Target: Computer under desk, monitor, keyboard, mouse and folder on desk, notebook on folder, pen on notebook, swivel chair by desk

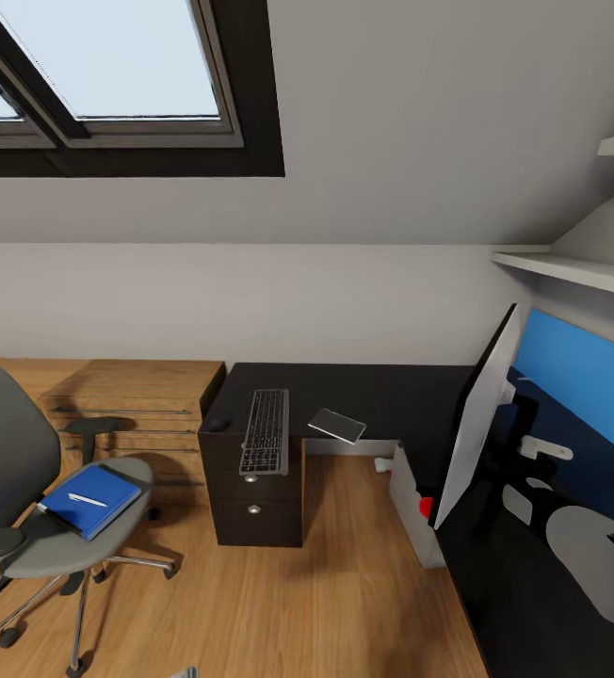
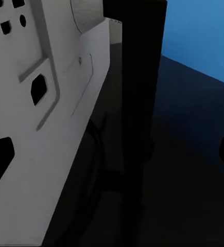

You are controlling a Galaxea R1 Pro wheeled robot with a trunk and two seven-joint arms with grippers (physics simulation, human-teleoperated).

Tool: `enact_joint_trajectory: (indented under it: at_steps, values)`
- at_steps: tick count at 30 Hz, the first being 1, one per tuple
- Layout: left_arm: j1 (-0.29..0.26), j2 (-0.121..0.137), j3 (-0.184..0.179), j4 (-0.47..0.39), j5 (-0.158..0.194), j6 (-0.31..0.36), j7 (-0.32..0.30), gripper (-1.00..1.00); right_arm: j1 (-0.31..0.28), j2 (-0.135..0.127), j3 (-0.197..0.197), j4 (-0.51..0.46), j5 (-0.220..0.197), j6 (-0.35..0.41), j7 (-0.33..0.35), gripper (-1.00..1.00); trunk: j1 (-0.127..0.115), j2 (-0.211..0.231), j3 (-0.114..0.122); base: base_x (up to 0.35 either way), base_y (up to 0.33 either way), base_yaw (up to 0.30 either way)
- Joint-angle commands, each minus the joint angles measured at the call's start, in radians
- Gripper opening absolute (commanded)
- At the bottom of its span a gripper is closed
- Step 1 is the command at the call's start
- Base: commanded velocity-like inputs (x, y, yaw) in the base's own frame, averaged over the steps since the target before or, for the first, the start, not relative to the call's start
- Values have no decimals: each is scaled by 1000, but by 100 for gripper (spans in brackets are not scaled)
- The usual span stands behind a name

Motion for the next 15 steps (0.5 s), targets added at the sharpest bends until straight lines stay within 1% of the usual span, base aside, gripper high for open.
enact_joint_trajectory:
  at_steps: [1, 5, 8, 10, 15]
  values:
    - [-1, 2, -8, -1, 10, -8, 6, 100, -1, -2, 0, 1, -7, 3, 2, 100, 0, -1, -1, 1, -1, 0]
    - [-1, 4, -5, -6, 9, -9, 4, 100, -1, -10, 0, -11, -7, 52, 1, 100, 0, -1, -1, 0, 0, 0]
    - [-1, 6, -2, -26, 9, -9, 4, 100, -1, -15, -1, -17, -7, 107, -1, 100, 0, -1, -1, 0, 0, 0]
    - [-1, 7, -2, -40, 9, -10, 5, 100, -1, -16, -2, -19, -7, 123, -6, 100, 0, -1, -1, 0, 0, 0]
    - [-1, 13, -4, -66, 9, -10, 6, 100, -1, -17, -3, -25, -9, 158, -46, 100, 0, -1, -1, 0, 0, 0]
